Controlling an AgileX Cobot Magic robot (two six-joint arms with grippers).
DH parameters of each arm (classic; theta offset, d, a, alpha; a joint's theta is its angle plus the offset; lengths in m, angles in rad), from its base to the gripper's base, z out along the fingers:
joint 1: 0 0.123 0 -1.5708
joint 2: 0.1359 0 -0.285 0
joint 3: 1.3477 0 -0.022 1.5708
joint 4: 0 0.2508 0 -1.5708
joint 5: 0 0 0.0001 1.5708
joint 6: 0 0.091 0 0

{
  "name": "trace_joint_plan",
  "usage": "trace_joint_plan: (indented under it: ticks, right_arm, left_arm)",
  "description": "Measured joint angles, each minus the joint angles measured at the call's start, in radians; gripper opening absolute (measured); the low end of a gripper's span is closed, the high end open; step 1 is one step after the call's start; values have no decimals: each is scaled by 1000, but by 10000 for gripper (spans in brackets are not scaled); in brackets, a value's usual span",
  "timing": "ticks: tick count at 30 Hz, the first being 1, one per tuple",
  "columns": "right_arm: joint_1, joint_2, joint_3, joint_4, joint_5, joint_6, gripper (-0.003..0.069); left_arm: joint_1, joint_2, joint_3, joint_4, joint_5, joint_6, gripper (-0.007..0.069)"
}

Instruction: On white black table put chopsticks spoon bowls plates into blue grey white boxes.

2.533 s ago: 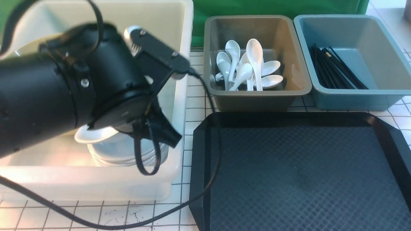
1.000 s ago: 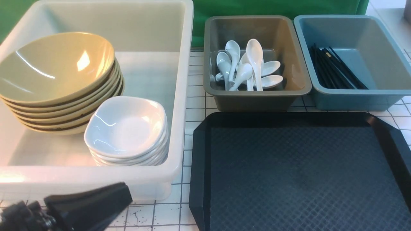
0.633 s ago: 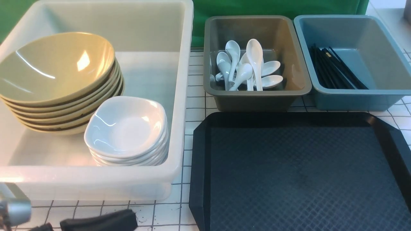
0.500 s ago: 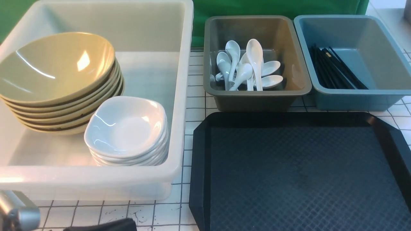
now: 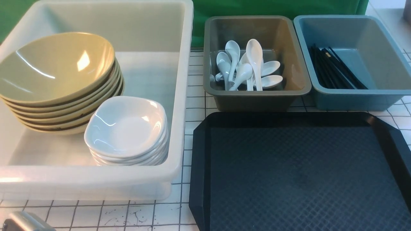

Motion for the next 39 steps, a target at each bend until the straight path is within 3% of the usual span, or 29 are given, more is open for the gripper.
trace_joint_plan:
  ticks: [3,7,39]
  right_arm:
    - [-81,-121,146,10,-83,-40,27]
    - [-104,-220,233,15,-122,-91,27]
    - [-106,-235,240,19,-152,-106,47]
  left_arm:
    - [0,0,0,0,15,0,-1]
    - [0,0,0,0,25,0,-1]
    - [0,0,1,0,30,0,-1]
